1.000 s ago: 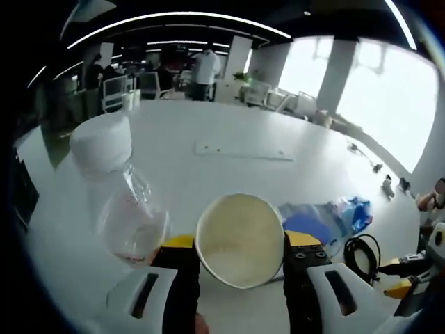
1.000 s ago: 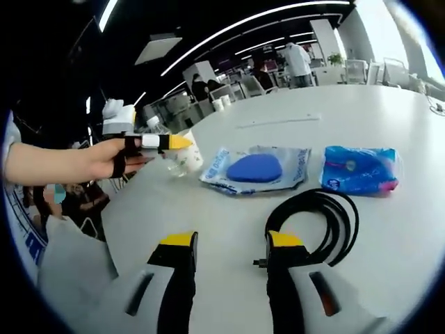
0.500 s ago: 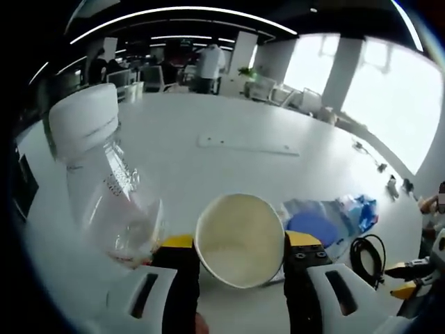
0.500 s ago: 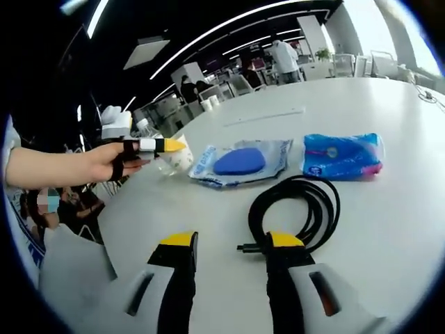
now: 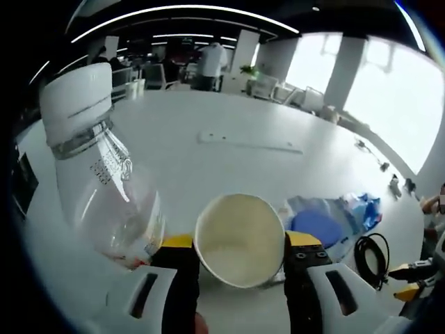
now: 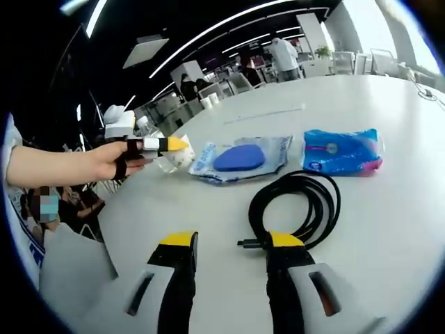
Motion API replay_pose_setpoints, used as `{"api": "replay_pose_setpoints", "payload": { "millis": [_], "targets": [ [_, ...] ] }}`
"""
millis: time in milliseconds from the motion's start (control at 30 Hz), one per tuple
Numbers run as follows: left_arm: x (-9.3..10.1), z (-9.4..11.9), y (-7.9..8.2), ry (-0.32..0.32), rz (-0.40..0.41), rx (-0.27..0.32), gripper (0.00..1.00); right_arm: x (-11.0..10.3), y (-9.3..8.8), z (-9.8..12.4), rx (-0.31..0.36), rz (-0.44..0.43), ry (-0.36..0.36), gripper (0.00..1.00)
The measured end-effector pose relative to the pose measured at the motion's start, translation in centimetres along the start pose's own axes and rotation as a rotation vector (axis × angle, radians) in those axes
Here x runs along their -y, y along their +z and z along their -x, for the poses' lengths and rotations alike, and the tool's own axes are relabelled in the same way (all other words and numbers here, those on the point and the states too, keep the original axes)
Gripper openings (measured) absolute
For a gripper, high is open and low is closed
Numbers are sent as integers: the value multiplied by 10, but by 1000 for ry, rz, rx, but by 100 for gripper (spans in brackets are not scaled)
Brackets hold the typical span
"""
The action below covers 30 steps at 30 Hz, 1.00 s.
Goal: Arrange the tabletop items into an orderly group along one side of the table until the central work area is clear of visible clutter.
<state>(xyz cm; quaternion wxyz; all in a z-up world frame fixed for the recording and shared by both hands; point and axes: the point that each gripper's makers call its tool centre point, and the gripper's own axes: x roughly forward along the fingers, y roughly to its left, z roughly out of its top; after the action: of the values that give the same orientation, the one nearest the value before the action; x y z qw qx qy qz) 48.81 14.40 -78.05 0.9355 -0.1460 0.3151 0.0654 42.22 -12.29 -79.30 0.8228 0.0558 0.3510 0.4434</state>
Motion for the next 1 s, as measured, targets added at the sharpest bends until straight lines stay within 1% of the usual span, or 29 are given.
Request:
{"api": "replay_pose_setpoints", "payload": {
  "millis": [367,567,900,1000],
  "targets": [
    [0,-2,1,1,13,12,45,0,0,1,1,-2,0,36],
    [0,-3,1,6,5,16,46,1,0,1,1,-4,0,36],
    [0,-2,-5,13,-12,2,48,0,-1,1,1,-7,1,36],
    [0,-1,-6,13,-3,0,49,0,-2,1,1,-19,4,35]
  ]
}}
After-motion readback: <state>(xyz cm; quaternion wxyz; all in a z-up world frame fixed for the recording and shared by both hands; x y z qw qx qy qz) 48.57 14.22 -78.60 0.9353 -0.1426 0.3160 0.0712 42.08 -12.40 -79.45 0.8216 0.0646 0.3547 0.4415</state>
